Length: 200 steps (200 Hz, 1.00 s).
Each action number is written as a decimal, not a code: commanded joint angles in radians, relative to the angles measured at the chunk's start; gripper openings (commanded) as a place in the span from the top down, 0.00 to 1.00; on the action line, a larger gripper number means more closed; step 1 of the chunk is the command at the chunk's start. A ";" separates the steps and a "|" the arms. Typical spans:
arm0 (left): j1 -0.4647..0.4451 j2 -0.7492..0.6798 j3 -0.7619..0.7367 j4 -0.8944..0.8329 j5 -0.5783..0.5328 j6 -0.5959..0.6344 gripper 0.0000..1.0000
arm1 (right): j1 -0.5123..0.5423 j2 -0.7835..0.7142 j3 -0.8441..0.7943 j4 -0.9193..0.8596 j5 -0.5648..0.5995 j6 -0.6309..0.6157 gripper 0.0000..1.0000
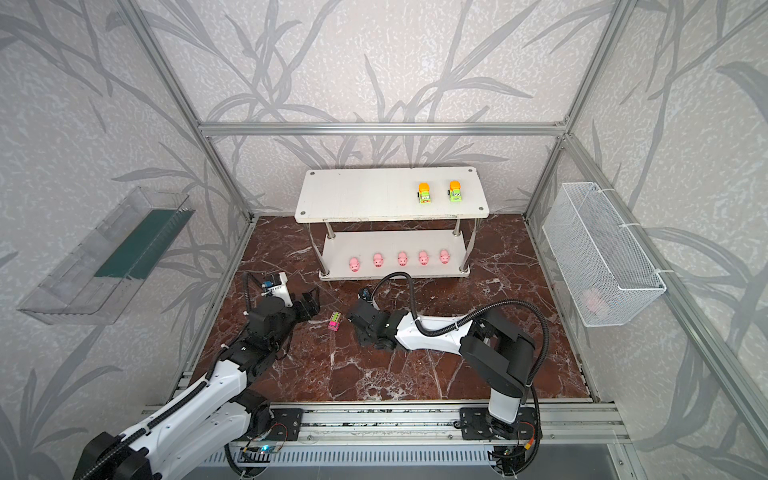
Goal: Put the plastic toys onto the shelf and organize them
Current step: 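Lower the right gripper onto the pink-topped green truck and close it, then lift the pink-topped truck with the right gripper and carry it to the top shelf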
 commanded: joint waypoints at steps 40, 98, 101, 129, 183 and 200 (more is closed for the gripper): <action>-0.001 0.028 -0.025 0.032 -0.011 0.001 0.19 | -0.017 0.067 0.039 0.025 -0.007 0.017 0.49; -0.001 0.068 -0.024 0.061 -0.010 0.001 0.19 | -0.051 0.092 0.049 0.022 -0.021 0.018 0.65; -0.001 0.069 -0.025 0.063 -0.010 0.000 0.19 | -0.052 0.092 0.050 0.020 -0.020 0.017 0.66; 0.000 0.082 -0.028 0.075 -0.008 -0.004 0.19 | -0.056 0.083 0.053 -0.001 -0.018 0.010 0.75; -0.001 0.092 -0.025 0.080 -0.008 -0.001 0.19 | -0.057 0.018 0.053 -0.064 -0.017 -0.013 0.80; -0.001 0.093 -0.024 0.081 -0.008 -0.001 0.19 | -0.058 -0.038 0.041 -0.092 -0.014 -0.020 0.80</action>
